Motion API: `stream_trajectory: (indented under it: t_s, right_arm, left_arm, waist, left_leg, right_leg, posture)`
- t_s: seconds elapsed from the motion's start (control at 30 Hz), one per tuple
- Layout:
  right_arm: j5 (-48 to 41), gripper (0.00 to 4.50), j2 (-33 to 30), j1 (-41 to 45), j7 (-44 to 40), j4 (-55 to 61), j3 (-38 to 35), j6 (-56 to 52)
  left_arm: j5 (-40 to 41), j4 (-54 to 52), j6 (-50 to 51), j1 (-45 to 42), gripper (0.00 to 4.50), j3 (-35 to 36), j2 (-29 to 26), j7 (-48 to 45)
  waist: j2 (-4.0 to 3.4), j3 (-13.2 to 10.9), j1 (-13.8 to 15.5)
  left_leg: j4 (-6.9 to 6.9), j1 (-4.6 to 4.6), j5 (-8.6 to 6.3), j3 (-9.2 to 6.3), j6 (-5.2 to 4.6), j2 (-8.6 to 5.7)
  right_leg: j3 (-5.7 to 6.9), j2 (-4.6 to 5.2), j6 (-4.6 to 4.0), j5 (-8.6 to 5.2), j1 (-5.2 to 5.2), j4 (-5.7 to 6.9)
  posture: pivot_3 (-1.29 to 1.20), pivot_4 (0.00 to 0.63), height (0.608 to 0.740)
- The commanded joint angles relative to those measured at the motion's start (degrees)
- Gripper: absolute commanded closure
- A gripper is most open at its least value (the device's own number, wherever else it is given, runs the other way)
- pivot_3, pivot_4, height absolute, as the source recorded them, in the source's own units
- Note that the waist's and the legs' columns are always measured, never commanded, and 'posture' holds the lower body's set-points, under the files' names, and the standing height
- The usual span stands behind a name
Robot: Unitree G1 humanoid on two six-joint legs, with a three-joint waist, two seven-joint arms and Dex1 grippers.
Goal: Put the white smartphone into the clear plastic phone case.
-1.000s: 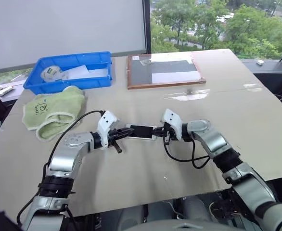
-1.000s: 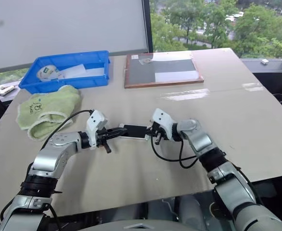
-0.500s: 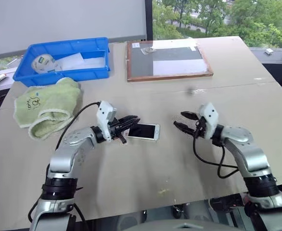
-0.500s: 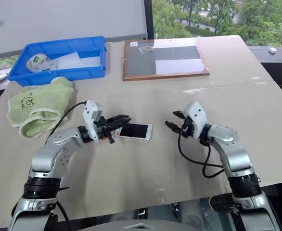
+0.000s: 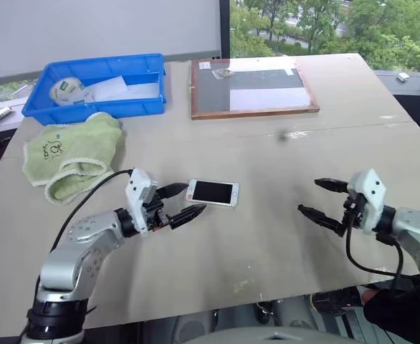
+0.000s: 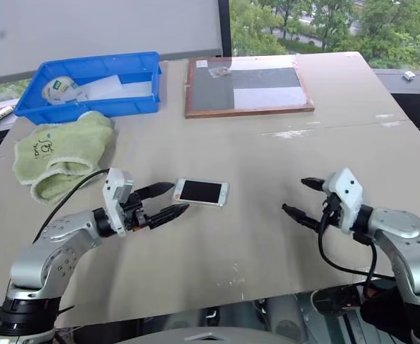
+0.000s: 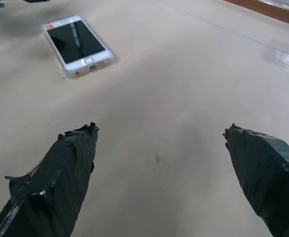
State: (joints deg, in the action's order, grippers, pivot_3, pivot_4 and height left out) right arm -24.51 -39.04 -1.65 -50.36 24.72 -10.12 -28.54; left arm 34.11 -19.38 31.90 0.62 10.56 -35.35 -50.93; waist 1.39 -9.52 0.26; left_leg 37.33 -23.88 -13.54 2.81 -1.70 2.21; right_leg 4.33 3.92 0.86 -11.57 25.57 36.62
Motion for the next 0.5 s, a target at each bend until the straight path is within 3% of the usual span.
stream_trajectory:
  t_s: [0.03, 0.3, 0.5]
  right_arm:
    - [-1.4, 0.0, -1.6, -3.0, -0.5, 3.1, -4.3, 1.6]
    - [-2.4, 0.0, -4.1, -10.4, -2.9, 2.7, -10.3, 4.0]
    - [-2.6, 0.0, -3.6, -11.4, -2.9, 1.4, -10.8, 5.8]
  left_arm:
    - [1.5, -3.8, -0.5, 3.9, 0.03, 3.5, -1.8, -0.4]
    - [3.0, -5.6, -0.9, 11.1, 0.03, 8.8, -4.3, -1.5]
    - [3.8, -7.3, -1.4, 15.8, 0.03, 10.1, -4.3, -2.1]
  waist:
    - [0.0, 0.0, 0.2]
    - [-0.01, 0.0, 0.7]
    - [-0.01, 0.0, 0.5]
  left_leg:
    - [0.0, 0.0, 0.0, 0.0, 0.0, 0.0]
    - [0.07, 0.02, 0.0, -0.03, 0.0, 0.0]
    - [0.09, 0.05, 0.0, 0.01, 0.0, 0.01]
  right_leg:
    - [0.0, 0.0, 0.0, 0.0, 0.0, 0.0]
    - [0.0, 0.02, -0.03, -0.02, -0.02, 0.01]
    - [-0.07, 0.01, -0.03, -0.01, -0.03, 0.01]
  posture:
    - [0.0, 0.15, 0.74]
    - [0.0, 0.15, 0.74]
    - [0.0, 0.15, 0.74]
